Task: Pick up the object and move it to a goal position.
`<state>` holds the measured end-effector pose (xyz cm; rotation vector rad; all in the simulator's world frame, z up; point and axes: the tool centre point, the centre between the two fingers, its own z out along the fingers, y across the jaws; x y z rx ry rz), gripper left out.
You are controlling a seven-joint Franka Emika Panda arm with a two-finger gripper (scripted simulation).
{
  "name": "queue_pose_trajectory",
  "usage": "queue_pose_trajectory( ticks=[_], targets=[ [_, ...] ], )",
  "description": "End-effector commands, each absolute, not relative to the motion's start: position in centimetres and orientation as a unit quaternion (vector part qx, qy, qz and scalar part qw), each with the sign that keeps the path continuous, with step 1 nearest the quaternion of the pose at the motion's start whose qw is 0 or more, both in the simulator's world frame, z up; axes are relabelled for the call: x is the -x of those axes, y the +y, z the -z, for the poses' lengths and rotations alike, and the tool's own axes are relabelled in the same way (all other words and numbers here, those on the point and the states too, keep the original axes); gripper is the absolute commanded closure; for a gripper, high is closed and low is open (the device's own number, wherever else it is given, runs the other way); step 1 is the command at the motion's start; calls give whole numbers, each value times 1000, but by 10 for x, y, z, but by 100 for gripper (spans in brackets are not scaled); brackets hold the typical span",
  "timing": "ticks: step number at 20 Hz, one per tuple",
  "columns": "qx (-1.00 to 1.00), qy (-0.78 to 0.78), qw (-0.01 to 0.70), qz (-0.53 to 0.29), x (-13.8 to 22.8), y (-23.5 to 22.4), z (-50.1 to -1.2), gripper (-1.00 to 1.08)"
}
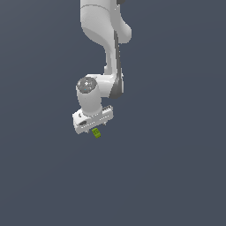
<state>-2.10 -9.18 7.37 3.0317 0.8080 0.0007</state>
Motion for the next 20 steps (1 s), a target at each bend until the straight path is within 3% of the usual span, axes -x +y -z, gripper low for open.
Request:
queue_pose_trajectory(
  ticks=[1, 12, 20],
  targets=[
    [-963, 270, 1, 0, 23, -95, -68, -92],
    [-960, 280, 0, 0, 25, -99, -60, -92],
    [-960, 282, 0, 0, 26, -99, -26, -92]
  ],
)
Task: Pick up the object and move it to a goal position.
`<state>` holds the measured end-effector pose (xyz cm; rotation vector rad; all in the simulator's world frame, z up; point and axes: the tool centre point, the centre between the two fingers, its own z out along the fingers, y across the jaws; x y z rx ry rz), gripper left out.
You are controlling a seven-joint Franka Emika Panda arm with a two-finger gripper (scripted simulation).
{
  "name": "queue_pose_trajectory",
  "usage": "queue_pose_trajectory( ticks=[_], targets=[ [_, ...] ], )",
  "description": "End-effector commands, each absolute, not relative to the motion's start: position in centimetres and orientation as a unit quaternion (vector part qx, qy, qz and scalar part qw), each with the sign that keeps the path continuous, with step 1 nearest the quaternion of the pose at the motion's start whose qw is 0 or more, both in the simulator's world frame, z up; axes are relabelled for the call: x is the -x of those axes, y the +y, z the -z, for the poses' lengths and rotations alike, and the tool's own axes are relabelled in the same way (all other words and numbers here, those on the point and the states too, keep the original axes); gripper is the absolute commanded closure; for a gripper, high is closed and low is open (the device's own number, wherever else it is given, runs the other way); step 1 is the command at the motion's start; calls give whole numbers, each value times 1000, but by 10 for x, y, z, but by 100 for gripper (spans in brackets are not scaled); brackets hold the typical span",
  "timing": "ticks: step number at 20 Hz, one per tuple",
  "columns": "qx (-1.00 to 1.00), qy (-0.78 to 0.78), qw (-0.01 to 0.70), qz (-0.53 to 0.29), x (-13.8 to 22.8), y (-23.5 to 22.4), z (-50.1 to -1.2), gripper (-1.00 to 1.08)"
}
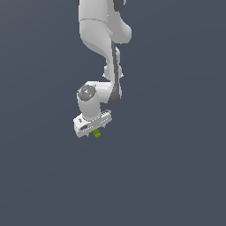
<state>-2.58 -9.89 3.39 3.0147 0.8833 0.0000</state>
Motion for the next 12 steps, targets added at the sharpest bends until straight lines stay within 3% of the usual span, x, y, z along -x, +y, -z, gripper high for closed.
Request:
queue_pose_trajectory(
  ticks=[1, 7, 8, 12],
  targets=[
    [-960, 282, 0, 0, 26, -99, -22, -92],
    [-959, 282, 0, 0, 25, -99, -12, -92],
    [-959, 282, 0, 0, 25, -99, -12, 108],
    [-959, 282, 0, 0, 25, -99, -12, 108]
  ],
)
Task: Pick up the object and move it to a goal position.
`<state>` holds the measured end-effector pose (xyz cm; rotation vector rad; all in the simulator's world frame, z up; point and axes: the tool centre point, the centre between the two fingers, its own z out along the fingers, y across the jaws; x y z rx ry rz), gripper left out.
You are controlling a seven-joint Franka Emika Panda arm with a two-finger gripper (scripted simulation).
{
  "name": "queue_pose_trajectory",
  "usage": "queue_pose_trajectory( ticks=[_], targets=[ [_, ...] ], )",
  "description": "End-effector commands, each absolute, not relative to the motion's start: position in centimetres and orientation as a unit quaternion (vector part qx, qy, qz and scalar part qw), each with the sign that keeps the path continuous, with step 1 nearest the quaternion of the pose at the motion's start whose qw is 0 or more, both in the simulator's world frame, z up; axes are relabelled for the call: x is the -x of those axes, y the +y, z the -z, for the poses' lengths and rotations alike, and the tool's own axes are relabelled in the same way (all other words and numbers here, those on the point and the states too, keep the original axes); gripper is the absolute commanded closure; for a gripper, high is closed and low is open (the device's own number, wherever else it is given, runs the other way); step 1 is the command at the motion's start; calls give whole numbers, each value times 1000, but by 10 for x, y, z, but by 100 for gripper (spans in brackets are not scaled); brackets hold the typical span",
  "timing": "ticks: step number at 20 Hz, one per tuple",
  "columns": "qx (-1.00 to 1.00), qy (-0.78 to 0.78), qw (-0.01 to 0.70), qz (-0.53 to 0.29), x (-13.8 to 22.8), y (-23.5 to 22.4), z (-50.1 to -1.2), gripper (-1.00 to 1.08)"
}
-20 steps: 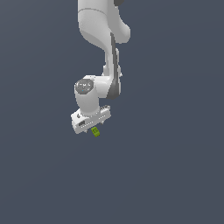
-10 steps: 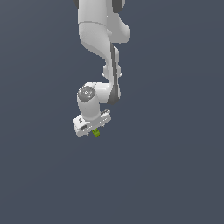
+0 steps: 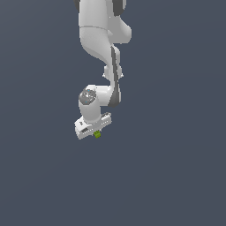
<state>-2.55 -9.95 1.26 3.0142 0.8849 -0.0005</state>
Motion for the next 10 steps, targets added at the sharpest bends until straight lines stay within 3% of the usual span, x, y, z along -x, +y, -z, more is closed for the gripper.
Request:
queue_pose_trajectory(
  ticks=[1, 10],
  targets=[
    [-959, 282, 0, 0, 25, -99, -12, 108],
    [-959, 282, 0, 0, 25, -96, -17, 108]
  ],
)
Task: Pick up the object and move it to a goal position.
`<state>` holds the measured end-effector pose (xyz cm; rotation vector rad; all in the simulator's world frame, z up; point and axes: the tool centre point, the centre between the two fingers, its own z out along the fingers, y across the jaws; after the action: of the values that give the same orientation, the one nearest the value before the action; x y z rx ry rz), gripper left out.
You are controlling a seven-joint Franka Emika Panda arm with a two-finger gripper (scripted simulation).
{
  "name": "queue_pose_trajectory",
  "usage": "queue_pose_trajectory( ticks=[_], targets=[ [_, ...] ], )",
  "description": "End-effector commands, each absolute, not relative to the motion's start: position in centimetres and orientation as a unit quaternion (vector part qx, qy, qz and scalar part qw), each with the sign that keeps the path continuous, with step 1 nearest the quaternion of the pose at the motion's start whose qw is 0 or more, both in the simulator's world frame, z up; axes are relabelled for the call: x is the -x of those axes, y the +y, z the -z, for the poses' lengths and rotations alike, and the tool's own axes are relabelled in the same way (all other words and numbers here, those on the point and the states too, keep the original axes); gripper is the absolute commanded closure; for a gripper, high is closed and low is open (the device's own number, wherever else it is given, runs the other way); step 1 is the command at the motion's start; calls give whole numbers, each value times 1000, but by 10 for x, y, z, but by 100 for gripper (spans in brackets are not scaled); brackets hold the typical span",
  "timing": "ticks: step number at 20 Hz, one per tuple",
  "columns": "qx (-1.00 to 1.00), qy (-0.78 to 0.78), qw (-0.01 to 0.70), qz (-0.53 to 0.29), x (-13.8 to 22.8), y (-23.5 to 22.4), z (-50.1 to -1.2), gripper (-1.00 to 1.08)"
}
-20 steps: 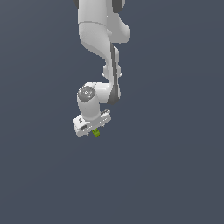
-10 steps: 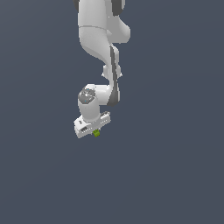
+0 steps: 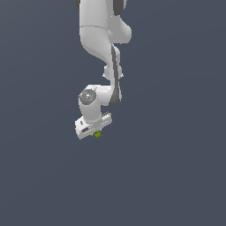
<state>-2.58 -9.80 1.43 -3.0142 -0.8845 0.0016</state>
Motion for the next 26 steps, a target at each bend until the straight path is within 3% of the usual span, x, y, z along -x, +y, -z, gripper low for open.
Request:
queue_pose_trajectory(
  ticks=[1, 11, 26],
  targets=[
    [959, -282, 0, 0, 26, -95, -19, 108],
    [959, -282, 0, 0, 27, -56, -71, 108],
    [959, -282, -1, -1, 30, 56, -222, 108]
  ],
)
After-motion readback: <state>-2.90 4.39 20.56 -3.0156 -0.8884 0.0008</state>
